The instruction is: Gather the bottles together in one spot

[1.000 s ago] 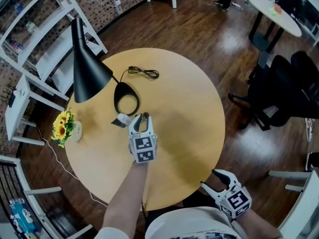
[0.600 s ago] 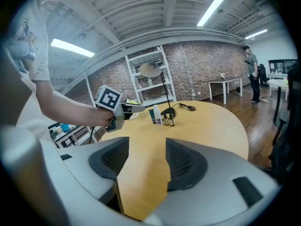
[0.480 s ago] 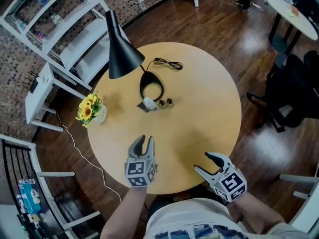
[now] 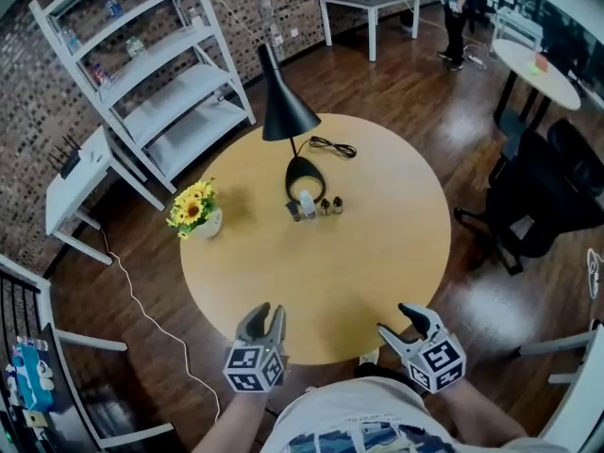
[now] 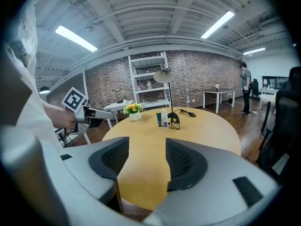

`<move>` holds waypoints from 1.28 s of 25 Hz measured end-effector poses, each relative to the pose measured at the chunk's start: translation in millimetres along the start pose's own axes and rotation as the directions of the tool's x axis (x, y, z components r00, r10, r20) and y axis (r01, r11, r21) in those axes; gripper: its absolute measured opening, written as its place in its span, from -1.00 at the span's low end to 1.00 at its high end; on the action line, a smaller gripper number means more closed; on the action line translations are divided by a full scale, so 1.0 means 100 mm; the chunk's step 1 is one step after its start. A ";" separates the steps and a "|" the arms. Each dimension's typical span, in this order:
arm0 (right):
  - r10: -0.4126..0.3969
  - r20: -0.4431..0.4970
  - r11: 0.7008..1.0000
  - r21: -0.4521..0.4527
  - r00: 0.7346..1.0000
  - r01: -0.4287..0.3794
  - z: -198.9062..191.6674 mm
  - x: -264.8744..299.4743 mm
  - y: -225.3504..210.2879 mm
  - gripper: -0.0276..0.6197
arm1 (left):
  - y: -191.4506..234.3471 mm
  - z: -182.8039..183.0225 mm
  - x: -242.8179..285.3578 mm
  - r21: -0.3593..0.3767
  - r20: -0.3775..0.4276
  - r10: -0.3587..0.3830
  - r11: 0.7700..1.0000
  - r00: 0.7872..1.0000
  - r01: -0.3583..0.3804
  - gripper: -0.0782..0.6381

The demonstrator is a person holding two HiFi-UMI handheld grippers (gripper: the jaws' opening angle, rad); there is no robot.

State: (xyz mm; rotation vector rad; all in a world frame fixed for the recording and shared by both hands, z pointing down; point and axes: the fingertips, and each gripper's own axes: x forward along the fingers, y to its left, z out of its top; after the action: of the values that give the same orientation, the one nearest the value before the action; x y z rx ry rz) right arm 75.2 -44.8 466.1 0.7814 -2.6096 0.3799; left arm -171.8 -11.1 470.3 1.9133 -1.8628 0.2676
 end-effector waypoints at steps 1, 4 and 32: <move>-0.020 0.001 1.000 0.004 1.000 0.020 -0.02 -0.04 0.10 -0.08 | 0.01 -0.05 -0.15 0.012 0.002 -0.016 1.000 1.000 0.016 -0.47; -0.062 -0.004 0.998 0.025 0.998 0.063 -0.11 -0.17 0.42 -0.08 | 0.05 -0.25 -0.59 0.015 -0.015 -0.057 0.998 0.998 0.057 -0.47; -0.197 -0.056 0.978 0.055 0.979 0.200 -0.58 -0.77 2.22 -0.11 | 0.56 -1.00 -2.60 0.058 0.002 -0.165 0.985 0.986 0.165 -0.47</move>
State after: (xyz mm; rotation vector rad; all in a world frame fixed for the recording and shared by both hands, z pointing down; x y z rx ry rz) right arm 23.8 191.3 451.7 1.0289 -2.4553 0.4154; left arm -227.1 266.8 453.9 2.0959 -1.7051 0.2635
